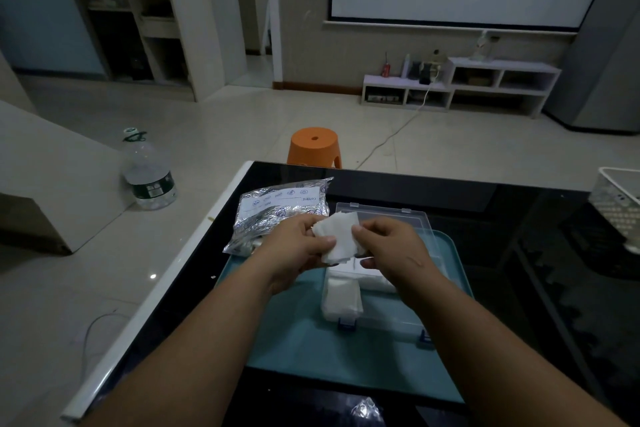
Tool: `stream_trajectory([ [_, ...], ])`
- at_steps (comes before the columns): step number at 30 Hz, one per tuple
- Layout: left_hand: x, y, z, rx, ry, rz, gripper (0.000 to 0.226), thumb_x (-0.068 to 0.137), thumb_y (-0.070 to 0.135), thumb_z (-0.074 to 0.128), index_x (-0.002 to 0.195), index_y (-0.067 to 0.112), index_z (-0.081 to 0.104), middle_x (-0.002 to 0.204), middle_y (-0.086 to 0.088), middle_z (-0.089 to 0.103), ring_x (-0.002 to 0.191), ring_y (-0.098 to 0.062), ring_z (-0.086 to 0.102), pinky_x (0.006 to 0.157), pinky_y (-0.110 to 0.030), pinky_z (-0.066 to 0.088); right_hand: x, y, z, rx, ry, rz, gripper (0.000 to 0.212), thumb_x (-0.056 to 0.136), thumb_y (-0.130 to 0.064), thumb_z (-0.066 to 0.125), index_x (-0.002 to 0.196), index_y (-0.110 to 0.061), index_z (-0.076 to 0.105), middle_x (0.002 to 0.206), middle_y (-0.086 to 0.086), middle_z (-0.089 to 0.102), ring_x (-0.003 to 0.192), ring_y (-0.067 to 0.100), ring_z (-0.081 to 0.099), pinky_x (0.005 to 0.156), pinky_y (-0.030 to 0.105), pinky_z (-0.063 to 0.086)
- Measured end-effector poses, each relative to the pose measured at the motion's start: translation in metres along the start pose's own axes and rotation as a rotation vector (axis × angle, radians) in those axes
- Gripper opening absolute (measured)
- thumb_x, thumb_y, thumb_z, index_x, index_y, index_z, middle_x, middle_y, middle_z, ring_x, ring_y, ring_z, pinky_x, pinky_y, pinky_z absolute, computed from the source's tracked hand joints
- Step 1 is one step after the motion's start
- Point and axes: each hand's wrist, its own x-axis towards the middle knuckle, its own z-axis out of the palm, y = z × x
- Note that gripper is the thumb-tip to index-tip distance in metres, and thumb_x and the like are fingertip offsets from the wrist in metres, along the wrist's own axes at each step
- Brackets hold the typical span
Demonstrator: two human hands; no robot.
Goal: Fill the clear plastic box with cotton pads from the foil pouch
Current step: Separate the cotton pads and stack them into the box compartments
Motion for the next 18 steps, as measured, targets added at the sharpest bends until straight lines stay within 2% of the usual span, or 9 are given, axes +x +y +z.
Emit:
stream_trajectory([
  [4, 0.003, 0.0, 0.001, -0.025, 0.003, 0.004, 0.03, 0.087, -0.01, 0.058, 0.112, 0.006, 0.058, 0.097, -0.018, 0.069, 0.081, -0.026, 0.071, 0.063, -0.029, 0.057, 0.001, 0.001, -0.002, -0.004, 0.04, 0.019, 0.016, 0.099, -0.02, 0.052, 0.088, -0.015, 0.064, 0.093, 0.007, 0.066, 0.086, 0.022, 0.065, 0.07, 0.031, 0.058],
  [9, 0.008, -0.005, -0.001, -0.019, 0.119, -0.002, 0.03, 0.084, -0.007, 0.063, 0.111, 0.007, 0.06, 0.101, -0.018, 0.069, 0.08, -0.026, 0.07, 0.064, -0.031, 0.057, 0.004, 0.001, -0.006, -0.08, 0.262, -0.091, 0.021, 0.1, -0.025, 0.048, 0.081, -0.023, 0.058, 0.084, 0.0, 0.061, 0.087, 0.024, 0.061, 0.082, 0.048, 0.056],
  [11, 0.009, -0.006, -0.001, 0.019, 0.158, 0.009, 0.029, 0.083, -0.006, 0.066, 0.108, 0.008, 0.06, 0.1, -0.018, 0.069, 0.081, -0.026, 0.07, 0.066, -0.032, 0.058, 0.003, -0.002, -0.007, -0.059, 0.256, -0.127, 0.021, 0.1, -0.025, 0.048, 0.082, -0.022, 0.058, 0.084, 0.001, 0.061, 0.084, 0.022, 0.06, 0.079, 0.044, 0.056],
  [14, 0.008, -0.005, 0.002, 0.021, 0.156, 0.026, 0.028, 0.083, -0.004, 0.068, 0.108, 0.006, 0.06, 0.1, -0.019, 0.068, 0.085, -0.029, 0.07, 0.066, -0.033, 0.058, 0.0, -0.005, -0.003, -0.036, 0.115, -0.146, 0.019, 0.1, -0.024, 0.048, 0.085, -0.023, 0.059, 0.087, 0.0, 0.062, 0.08, 0.015, 0.059, 0.067, 0.029, 0.053],
  [18, 0.007, -0.005, 0.006, 0.032, 0.092, 0.038, 0.027, 0.084, -0.006, 0.064, 0.107, 0.006, 0.061, 0.104, -0.023, 0.069, 0.089, -0.032, 0.07, 0.067, -0.033, 0.058, 0.003, 0.005, 0.004, -0.166, 0.083, -0.152, 0.014, 0.096, -0.026, 0.056, 0.083, -0.029, 0.06, 0.086, -0.005, 0.065, 0.079, 0.012, 0.063, 0.071, 0.032, 0.057],
])
